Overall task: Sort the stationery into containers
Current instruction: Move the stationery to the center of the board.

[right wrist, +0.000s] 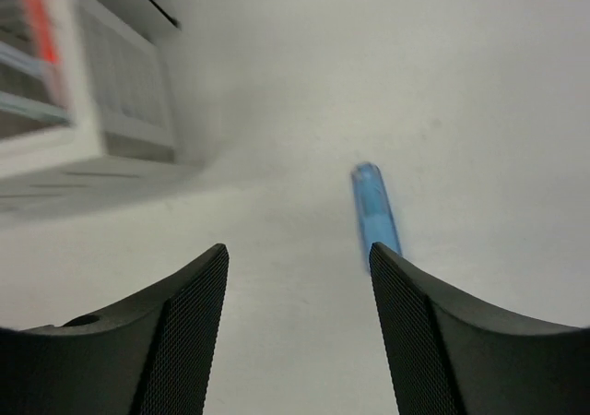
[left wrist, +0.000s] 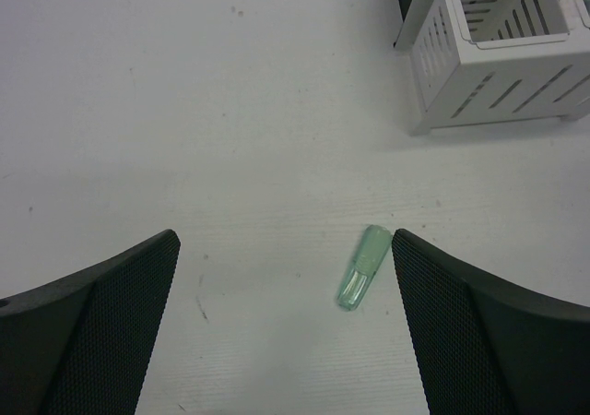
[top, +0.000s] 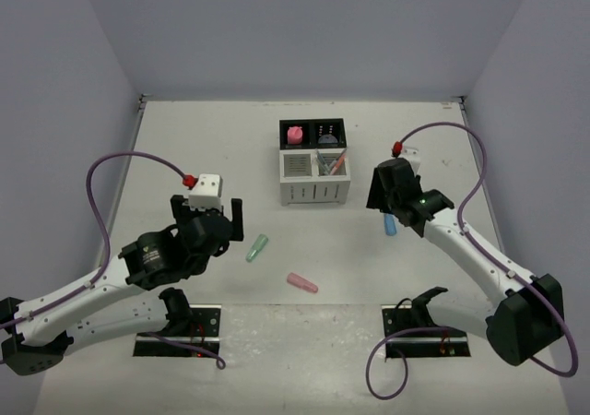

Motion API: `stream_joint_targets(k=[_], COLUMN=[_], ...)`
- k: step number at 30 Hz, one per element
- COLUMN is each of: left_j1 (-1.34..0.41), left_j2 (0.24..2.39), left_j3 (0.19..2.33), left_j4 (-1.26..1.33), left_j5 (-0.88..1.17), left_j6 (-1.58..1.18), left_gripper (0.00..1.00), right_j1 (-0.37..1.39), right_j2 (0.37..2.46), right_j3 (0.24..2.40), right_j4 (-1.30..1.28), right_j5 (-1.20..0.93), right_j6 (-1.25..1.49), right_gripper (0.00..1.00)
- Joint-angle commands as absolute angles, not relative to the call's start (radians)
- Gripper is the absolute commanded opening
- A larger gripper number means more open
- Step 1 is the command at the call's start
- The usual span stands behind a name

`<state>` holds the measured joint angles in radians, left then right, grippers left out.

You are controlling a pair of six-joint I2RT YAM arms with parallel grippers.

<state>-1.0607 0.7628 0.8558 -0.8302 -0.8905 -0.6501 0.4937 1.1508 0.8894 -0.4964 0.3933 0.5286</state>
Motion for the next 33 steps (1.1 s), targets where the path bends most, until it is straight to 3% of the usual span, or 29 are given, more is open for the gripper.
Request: stream_joint_targets(k=[1,5,11,17,33], left_j1=[-1.055,-1.055,-1.055,-1.055,-1.055], left_j2=[0.756,0.764,0.763,0.773,0.771], left_j3=[0.851,0.850,0.847,0.845,0.844], left_j4=[-0.781,-0.775,-0.760,-0.753,-0.753], left_j5=[-0.887,-0.874,-0.858,-0.848,-0.848], left_j6=[-0.618,-0.611,-0.595,-0.586,-0.585], left_gripper=[1.00,1.00,1.00,1.00,1.00], right_j1=[0.428,0.358,0.317,0.217,0.180], right_j2=[1.151,1.289,1.508,1.601,1.695], right_j3=[0.848,0.862,0.896,0.982,1.061], right_j4=[-0.710,-0.707,-0.637,-0.600,-0.683], right_j5=[0.323,0.221,0.232,0.171,0.071], right_j6=[0.581,0.563,0.523,0.452,0.402], right_gripper=[0.64,0.66,0.66,0.63,0.58])
